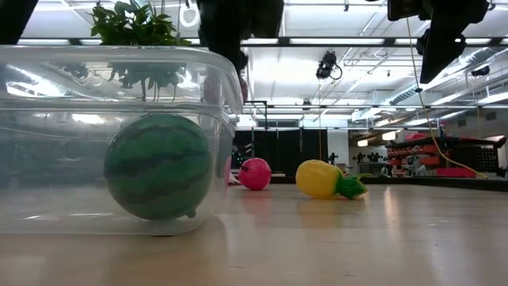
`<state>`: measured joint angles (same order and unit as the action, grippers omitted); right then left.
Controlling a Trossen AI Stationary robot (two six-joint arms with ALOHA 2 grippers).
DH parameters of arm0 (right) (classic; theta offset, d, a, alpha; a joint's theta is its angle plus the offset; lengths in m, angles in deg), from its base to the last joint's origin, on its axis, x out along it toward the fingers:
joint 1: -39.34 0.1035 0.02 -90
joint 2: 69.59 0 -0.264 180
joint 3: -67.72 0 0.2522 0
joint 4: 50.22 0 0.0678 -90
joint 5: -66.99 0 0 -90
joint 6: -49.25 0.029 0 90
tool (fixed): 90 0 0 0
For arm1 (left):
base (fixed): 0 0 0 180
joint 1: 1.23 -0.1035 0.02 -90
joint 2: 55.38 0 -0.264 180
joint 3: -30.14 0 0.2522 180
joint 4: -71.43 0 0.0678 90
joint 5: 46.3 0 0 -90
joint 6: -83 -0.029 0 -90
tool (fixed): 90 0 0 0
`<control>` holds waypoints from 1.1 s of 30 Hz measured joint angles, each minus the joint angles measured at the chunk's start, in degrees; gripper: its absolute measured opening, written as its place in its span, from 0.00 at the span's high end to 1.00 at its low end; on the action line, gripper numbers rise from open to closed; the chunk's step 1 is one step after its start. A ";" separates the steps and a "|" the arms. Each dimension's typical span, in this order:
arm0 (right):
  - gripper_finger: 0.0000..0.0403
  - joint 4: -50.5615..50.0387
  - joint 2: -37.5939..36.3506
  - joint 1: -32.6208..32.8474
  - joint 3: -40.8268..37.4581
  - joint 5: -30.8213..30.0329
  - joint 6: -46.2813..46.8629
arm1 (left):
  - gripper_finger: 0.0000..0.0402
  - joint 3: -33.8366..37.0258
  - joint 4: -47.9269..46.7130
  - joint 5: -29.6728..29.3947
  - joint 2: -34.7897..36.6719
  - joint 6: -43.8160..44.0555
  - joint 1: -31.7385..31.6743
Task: Pick and placing Produce into tupperware
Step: Put the onion into the transparent bin
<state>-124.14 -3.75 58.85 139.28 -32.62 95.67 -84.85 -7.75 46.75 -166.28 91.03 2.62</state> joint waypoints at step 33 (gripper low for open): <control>0.31 0.04 0.00 0.02 0.00 2.89 3.23 | 0.41 -5.27 -2.09 -12.70 1.07 23.87 20.91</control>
<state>-124.09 -3.75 58.87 139.28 -29.74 98.90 -90.12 -9.83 34.05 -165.20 114.91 23.53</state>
